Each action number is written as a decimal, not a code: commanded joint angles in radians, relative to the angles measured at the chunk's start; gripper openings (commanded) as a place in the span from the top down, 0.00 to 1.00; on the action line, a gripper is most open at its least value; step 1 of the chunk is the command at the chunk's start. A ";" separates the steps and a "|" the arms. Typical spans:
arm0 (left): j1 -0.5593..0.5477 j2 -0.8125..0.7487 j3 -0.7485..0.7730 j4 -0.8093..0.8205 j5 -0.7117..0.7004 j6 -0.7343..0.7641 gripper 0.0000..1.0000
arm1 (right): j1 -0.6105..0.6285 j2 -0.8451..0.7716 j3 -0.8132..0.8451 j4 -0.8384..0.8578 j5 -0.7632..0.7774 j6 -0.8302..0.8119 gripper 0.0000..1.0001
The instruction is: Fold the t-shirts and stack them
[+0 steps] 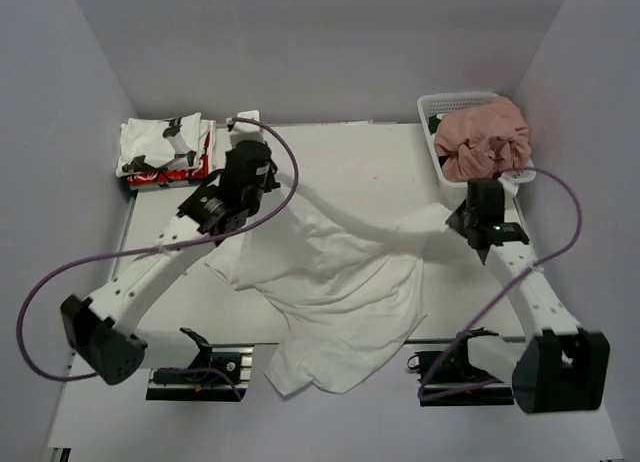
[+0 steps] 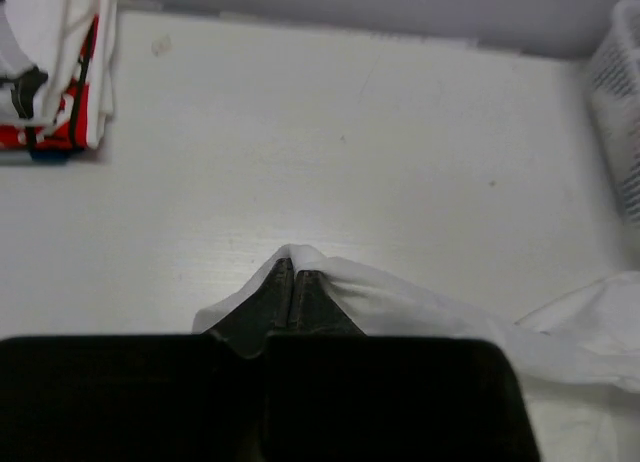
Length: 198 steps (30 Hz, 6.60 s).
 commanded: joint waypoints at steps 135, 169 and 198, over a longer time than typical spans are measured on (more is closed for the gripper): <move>0.209 -0.118 -0.441 -0.112 0.607 -0.302 0.00 | 0.637 -0.154 -0.123 -0.216 -0.311 -0.074 0.10; 0.219 -0.068 -0.418 -0.128 0.362 -0.327 0.00 | 0.673 0.471 0.547 -0.223 0.107 -0.126 1.00; 0.229 0.030 -0.375 -0.208 0.128 -0.402 0.00 | 0.457 0.727 0.665 -0.027 -0.079 -0.331 0.26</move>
